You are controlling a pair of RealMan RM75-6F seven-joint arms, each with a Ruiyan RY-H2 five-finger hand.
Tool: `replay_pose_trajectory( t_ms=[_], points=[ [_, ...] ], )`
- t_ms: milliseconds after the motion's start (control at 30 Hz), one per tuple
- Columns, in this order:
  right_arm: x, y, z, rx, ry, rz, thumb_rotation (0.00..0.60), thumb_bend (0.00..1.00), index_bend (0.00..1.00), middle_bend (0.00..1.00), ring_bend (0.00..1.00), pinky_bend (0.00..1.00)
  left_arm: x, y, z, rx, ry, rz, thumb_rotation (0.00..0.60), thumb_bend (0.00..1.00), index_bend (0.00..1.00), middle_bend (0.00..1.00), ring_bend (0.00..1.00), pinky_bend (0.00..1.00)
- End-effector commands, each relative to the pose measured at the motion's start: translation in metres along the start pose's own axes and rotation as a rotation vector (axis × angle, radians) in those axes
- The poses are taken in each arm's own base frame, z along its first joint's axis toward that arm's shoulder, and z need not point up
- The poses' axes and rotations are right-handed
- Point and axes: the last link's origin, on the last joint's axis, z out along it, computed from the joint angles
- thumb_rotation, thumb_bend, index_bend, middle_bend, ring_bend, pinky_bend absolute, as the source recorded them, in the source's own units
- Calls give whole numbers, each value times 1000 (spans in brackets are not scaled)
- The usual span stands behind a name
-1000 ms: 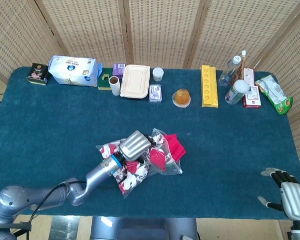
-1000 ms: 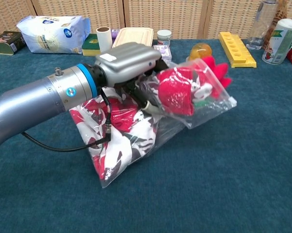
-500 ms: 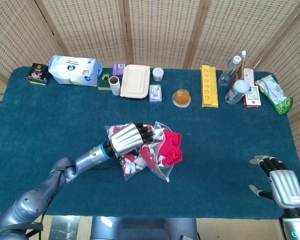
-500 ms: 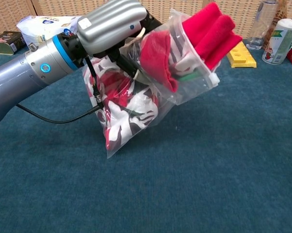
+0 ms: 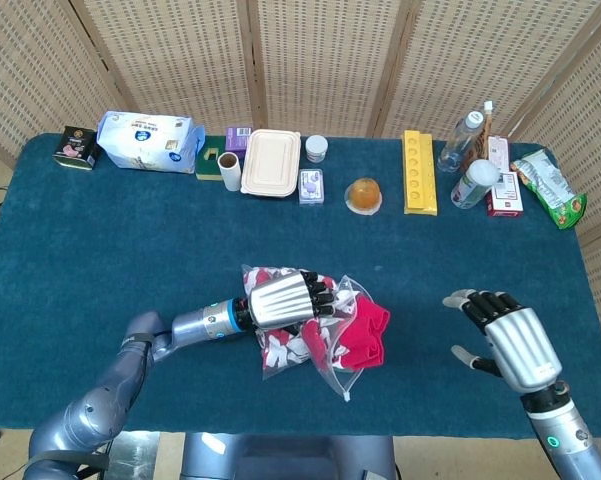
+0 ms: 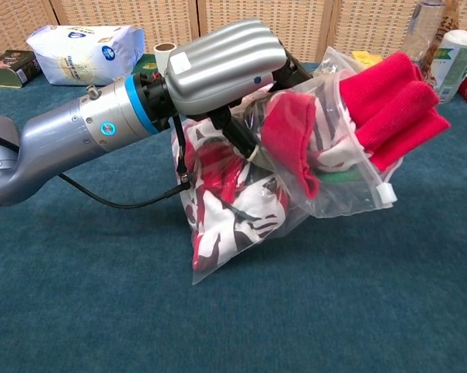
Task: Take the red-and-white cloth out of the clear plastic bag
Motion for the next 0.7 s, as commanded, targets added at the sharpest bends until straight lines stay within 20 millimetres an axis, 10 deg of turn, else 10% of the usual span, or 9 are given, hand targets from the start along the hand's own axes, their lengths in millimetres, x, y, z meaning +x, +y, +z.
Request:
replay_pose_trajectory(
  t_ms=[33,700],
  points=[
    [-4,-20,12,83,-18,0,600,115,312,361,412,447,-2,1,3,-5,-6,1,600,481,793,643,657,708],
    [-5,-66,44,237,-99,-59,600,165,311,361,441,507,-5,3,11,-18,-23,4,600,474,793,643,657,704]
  ],
)
